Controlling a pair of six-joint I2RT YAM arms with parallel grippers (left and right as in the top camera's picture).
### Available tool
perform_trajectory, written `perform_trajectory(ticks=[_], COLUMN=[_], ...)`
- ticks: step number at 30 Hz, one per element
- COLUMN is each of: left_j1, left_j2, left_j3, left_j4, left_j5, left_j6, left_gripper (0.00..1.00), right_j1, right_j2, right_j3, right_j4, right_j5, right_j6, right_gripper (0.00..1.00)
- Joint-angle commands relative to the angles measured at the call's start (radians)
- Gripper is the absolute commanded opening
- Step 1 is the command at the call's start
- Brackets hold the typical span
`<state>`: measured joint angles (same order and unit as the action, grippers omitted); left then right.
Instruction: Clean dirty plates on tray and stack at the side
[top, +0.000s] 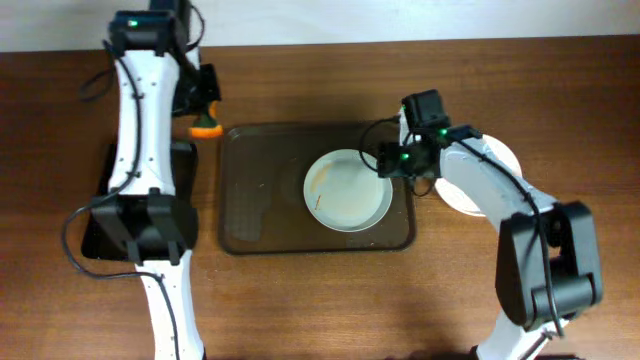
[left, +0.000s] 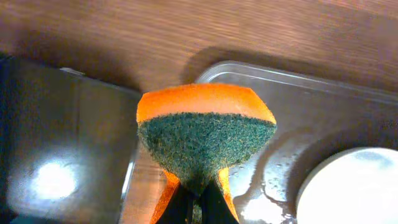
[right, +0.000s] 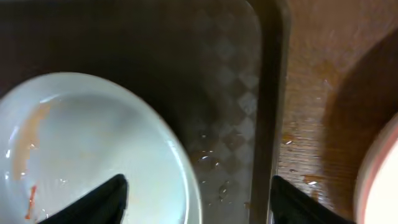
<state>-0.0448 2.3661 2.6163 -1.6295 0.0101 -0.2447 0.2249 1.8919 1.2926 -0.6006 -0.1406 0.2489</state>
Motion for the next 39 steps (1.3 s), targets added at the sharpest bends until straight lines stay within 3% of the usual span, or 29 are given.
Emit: perform_trajectory(ticks=[1, 2, 5, 7, 11, 14, 18, 21, 25, 28, 30, 32, 36, 37, 39], left_j1=[-0.047, -0.051, -0.053, -0.056, -0.127, -0.226, -0.322, -0.327, -0.304, -0.291, -0.291, -0.298, -0.297, -0.294, -0.283], left_j2=[-0.004, -0.004, -0.004, -0.004, -0.003, -0.003, -0.003, -0.003, -0.003, -0.003, -0.003, -0.003, -0.003, -0.003, -0.003], left_j3=[-0.058, -0.073, -0.127, -0.14, -0.244, -0.42, -0.627, -0.747, -0.768, -0.768, -0.768, -0.768, -0.768, -0.768, -0.768], left_j4=[0.033, 0.039, 0.043, 0.043, 0.071, 0.182, 0.389, 0.496, 0.474, 0.512, 0.576, 0.615, 0.674, 0.701, 0.739], left_j5=[-0.007, -0.007, -0.007, -0.006, 0.076, 0.163, 0.172, 0.044, -0.151, -0.292, -0.309, -0.168, 0.385, 0.46, 0.455], left_j6=[-0.012, -0.012, -0.012, -0.012, 0.01, 0.056, 0.055, -0.097, -0.286, -0.293, -0.257, -0.116, 0.179, 0.21, 0.196], left_gripper=[0.0, 0.0, 0.0, 0.0, 0.0, 0.0, 0.0, 0.0, 0.0, 0.0, 0.0, 0.0, 0.0, 0.0, 0.0], right_j1=[0.018, 0.029, 0.062, 0.076, 0.113, 0.128, 0.127, 0.127, 0.127, 0.127, 0.127, 0.127, 0.127, 0.127, 0.127], right_j2=[0.074, 0.097, 0.159, 0.165, 0.165, 0.165, 0.165, 0.165, 0.165, 0.165, 0.165, 0.165, 0.165, 0.165, 0.165], right_j3=[0.004, 0.004, 0.004, 0.003, 0.003, 0.003, 0.003, 0.003, 0.003, 0.003, 0.003, 0.003, 0.003, 0.003, 0.003], right_j4=[-0.005, -0.01, -0.039, -0.028, 0.064, 0.099, 0.096, 0.095, 0.093, 0.093, 0.093, 0.092, 0.089, 0.089, 0.084], right_j5=[-0.145, -0.175, -0.17, -0.166, -0.162, -0.163, -0.163, -0.163, -0.163, -0.162, -0.162, -0.162, -0.162, -0.162, -0.162], right_j6=[-0.031, -0.018, 0.129, 0.192, 0.357, 0.362, 0.362, 0.358, 0.358, 0.358, 0.358, 0.357, 0.351, 0.351, 0.351], right_gripper=[0.61, 0.54, 0.16, 0.04, 0.04, 0.04, 0.04, 0.04, 0.04, 0.04, 0.04, 0.04, 0.04, 0.04, 0.04])
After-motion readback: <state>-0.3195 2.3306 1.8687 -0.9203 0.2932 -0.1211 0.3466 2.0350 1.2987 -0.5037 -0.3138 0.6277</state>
